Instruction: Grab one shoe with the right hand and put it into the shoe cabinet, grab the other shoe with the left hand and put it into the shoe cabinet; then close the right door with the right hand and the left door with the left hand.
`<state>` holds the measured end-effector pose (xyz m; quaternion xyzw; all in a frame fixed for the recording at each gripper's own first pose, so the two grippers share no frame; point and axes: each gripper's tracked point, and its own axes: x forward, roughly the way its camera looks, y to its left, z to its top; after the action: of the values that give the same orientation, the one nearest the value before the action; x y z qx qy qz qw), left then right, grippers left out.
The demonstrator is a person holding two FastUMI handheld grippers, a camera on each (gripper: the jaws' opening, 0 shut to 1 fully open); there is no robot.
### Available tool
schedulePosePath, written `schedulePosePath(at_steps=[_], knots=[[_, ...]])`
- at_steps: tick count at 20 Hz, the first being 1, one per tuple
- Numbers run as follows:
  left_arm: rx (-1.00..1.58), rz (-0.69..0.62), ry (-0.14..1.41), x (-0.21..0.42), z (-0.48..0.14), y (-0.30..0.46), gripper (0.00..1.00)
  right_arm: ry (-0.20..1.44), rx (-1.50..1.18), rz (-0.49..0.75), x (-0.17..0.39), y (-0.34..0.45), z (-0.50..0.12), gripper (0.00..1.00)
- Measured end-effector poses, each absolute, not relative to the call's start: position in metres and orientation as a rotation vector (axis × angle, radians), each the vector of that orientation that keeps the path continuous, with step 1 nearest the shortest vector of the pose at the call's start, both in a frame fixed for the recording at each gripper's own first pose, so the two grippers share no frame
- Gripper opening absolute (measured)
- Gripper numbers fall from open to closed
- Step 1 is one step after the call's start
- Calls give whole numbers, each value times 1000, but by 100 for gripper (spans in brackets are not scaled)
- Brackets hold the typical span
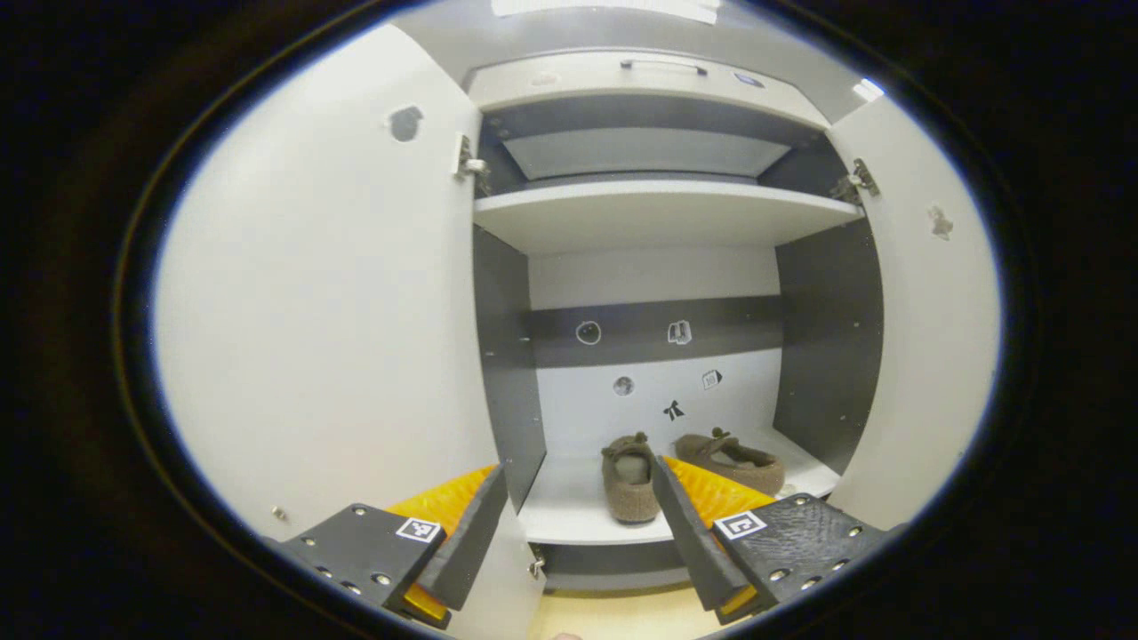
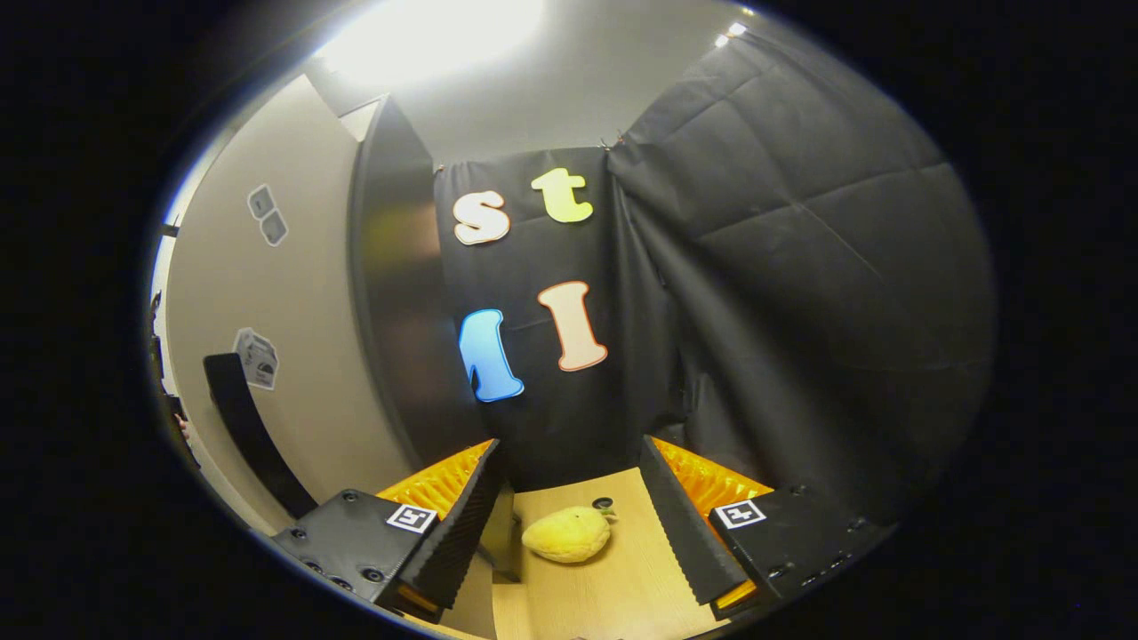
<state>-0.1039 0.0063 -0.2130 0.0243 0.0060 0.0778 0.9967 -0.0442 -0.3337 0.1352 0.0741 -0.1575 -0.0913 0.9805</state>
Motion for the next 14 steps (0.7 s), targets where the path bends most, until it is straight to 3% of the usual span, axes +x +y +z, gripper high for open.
schedulePosePath(at_steps=[2, 3, 4, 8, 14], knots=[[29, 178, 12, -126, -224, 8, 100, -319, 133, -171, -46, -323, 145, 98], [27, 186, 5, -131, -226, 8, 87, -323, 132, -160, -47, -316, 150, 98], [40, 189, -9, -140, -228, 8, 100, -330, 130, -154, -50, -310, 156, 98], [78, 195, 31, -168, -251, 6, 100, -349, 120, -167, -61, -292, 167, 98], [57, 35, 43, -187, -261, -20, 100, -343, 124, -185, -75, -252, 166, 98]])
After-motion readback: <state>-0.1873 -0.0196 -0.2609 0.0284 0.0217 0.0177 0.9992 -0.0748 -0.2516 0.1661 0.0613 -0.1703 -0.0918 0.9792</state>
